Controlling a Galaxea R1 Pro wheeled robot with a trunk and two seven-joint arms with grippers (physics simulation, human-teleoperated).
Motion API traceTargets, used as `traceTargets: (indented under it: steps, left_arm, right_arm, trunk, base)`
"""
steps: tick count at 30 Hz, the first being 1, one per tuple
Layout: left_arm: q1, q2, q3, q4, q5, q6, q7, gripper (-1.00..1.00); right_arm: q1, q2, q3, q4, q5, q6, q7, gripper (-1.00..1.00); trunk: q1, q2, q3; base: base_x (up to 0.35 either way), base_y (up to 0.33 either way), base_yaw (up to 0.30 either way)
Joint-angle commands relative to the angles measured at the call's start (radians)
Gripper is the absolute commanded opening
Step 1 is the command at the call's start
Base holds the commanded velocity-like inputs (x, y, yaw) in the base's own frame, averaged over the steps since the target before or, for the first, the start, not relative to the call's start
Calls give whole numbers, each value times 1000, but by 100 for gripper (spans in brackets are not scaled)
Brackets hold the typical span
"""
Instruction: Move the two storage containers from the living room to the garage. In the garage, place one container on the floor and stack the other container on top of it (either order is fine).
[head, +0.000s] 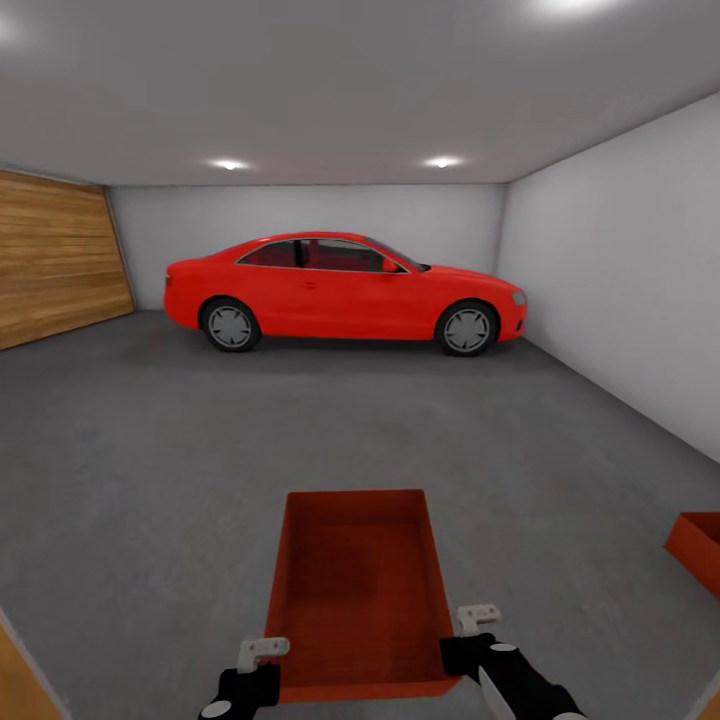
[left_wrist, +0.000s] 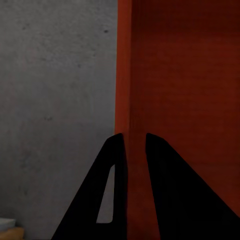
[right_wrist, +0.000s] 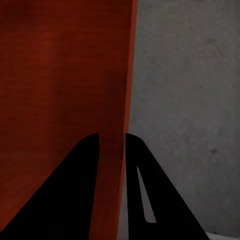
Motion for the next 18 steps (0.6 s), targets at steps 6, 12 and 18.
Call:
traceTargets:
  steps: [6,12,18]
  left_arm:
    - [0,23,-10,2,15,-2,-3,-100]
    - [0,23,-10,2,15,-2,-3,-100]
    - [0,23,-10,3,15,-1,-3,-100]
  right_arm:
    - [-1,-16,7,-6,-16,3,11,-100]
    - [-1,-16,7,-6,-16,3,11,-100]
    - [-1,-16,7,-6,-16,3,11,-100]
  trunk:
    - [0,-1,-1]
    - [0,-1,-1]
    - [0,-1,-1]
  base:
    - [293,1,0]
    - [301,0,0]
    - [305,0,0]
